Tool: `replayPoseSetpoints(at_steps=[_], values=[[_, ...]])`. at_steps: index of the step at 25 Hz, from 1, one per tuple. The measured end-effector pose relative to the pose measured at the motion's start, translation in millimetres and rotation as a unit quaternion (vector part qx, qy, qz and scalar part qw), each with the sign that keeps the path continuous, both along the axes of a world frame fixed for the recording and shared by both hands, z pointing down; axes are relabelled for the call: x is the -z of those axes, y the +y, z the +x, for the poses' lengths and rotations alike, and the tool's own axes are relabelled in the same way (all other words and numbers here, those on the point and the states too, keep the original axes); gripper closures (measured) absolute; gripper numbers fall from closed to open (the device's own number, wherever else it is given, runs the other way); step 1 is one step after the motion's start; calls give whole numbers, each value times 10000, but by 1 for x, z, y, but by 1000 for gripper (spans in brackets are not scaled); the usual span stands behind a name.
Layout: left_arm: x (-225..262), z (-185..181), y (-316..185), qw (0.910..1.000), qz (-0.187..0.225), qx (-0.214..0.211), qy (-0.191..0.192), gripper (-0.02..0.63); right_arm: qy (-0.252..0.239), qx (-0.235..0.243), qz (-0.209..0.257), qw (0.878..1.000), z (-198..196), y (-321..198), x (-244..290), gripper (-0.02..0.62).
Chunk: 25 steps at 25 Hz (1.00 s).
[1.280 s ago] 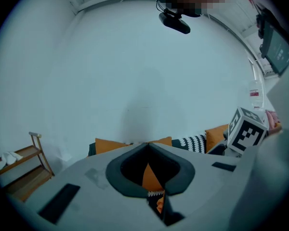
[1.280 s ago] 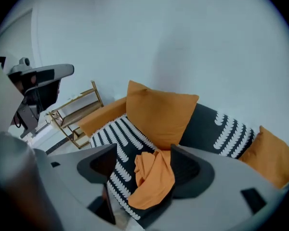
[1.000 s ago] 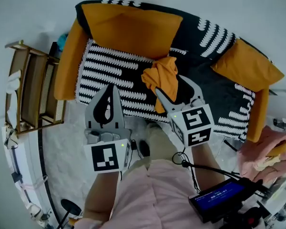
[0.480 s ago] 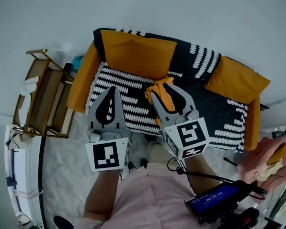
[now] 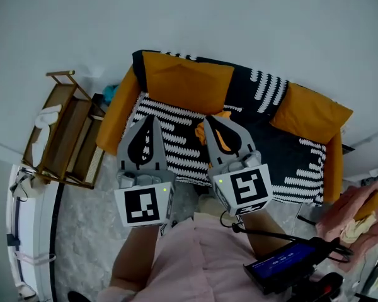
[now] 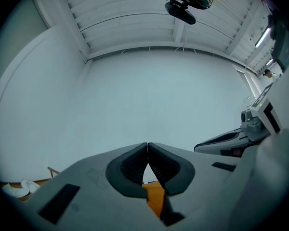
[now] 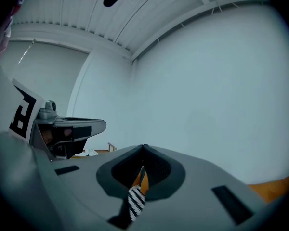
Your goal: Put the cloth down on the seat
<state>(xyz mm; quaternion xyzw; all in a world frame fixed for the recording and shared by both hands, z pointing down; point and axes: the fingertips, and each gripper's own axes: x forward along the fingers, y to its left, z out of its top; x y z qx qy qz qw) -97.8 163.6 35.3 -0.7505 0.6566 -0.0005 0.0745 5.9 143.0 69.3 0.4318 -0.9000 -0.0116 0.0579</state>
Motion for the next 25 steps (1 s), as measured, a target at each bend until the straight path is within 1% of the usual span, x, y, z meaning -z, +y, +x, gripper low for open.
replayPoseSetpoints(at_steps=[4,6,8,12,17,22,25], values=[[1,5,0,10000,63,-36,-37,595,9,49,197,9998,-1,1,5,595],[4,4,3,10000,57,-28,57,595,-28,78,289,9995,-4,3,10,595],[9,2,10,9999,78,-33,119,595,-15,98,329,9994,-8,10,16,595],[14,3,25,9998,174,-44,89,595,11,79,391,9992,-7,22,22,595],[1,10,3,9999,53,-52,103,595,-43,47,365,9993,1,0,13,595],[6,10,14,9999,101,-70,90,595,-67,43,421,9991,0,11,19,595],[0,13,3,9999,54,-84,105,595,-68,39,398,9992,2,1,14,595]])
